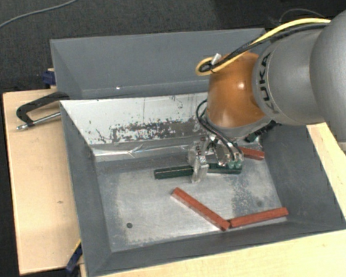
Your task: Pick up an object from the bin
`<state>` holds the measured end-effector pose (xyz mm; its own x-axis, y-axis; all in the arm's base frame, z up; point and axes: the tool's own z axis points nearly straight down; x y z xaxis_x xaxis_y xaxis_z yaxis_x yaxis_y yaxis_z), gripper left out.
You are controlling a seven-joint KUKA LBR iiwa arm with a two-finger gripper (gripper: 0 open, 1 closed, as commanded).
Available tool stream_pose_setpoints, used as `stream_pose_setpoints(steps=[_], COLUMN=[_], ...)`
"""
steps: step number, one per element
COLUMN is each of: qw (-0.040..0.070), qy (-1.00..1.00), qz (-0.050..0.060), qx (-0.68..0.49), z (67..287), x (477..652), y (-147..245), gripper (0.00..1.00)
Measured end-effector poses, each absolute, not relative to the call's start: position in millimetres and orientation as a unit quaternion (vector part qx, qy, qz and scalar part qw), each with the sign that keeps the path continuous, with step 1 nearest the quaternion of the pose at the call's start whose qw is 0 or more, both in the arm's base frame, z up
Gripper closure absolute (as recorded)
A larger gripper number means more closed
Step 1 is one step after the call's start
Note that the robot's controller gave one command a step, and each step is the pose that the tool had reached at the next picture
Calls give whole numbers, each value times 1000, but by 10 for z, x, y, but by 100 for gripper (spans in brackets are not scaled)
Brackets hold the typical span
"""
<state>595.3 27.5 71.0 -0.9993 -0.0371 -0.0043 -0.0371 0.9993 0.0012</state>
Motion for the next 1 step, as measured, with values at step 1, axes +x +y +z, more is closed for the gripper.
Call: stream_pose_setpoints(steps=[1], qw=[6], qy=[994], qz=[1], qx=[-108], z=[2256], x=[5883], y=[854], gripper=[100])
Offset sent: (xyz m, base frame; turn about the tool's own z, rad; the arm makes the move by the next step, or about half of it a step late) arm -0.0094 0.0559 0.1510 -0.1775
